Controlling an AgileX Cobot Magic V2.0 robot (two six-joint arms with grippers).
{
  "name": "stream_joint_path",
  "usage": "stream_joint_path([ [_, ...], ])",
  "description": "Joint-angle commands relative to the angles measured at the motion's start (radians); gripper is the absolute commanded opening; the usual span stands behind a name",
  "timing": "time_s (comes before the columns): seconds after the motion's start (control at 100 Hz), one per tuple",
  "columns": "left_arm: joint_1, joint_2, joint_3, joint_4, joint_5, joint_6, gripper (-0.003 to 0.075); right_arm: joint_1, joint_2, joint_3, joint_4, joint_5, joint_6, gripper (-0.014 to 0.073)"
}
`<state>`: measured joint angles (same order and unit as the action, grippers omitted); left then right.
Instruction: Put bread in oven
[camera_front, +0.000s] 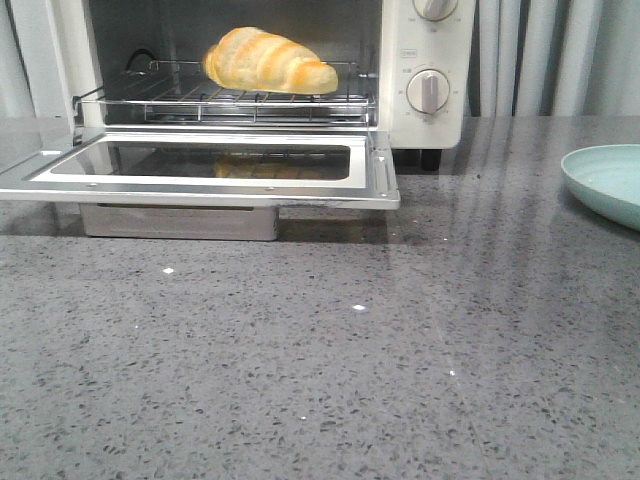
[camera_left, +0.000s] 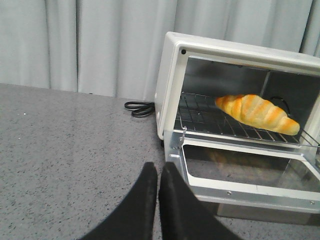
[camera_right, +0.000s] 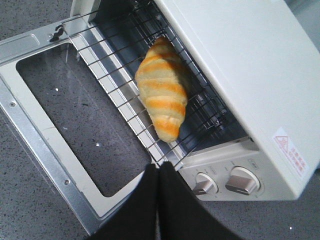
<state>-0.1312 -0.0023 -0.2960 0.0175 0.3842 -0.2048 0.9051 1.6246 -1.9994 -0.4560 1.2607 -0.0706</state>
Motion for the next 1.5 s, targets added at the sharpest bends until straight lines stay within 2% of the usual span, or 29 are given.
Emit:
stream_joint_path([
  [0.0,0.000,-0.026,0.010,-0.027,-0.130,0.002,-0.0022,0.000,-0.088,0.005,-0.049,0.053,0.034,-0.0047],
  [0.22,0.000,-0.026,0.136,-0.018,-0.162,0.003,-0.0022,0.000,-0.207,0.169,-0.082,0.053,0.052,-0.0047],
  [0.4,0.000,-0.026,0.209,-0.052,-0.159,0.003,-0.0022,0.000,-0.318,0.284,-0.085,0.043,0.115,-0.0047],
  [0.84,0.000,-0.026,0.231,-0.088,-0.187,0.003,-0.0021,0.000,-0.538,0.517,-0.155,0.034,0.204,-0.0047],
  [1.49,0.000,-0.026,0.231,-0.088,-0.187,0.003,-0.0022,0.000,-0.546,0.548,-0.153,0.023,0.216,-0.0048],
])
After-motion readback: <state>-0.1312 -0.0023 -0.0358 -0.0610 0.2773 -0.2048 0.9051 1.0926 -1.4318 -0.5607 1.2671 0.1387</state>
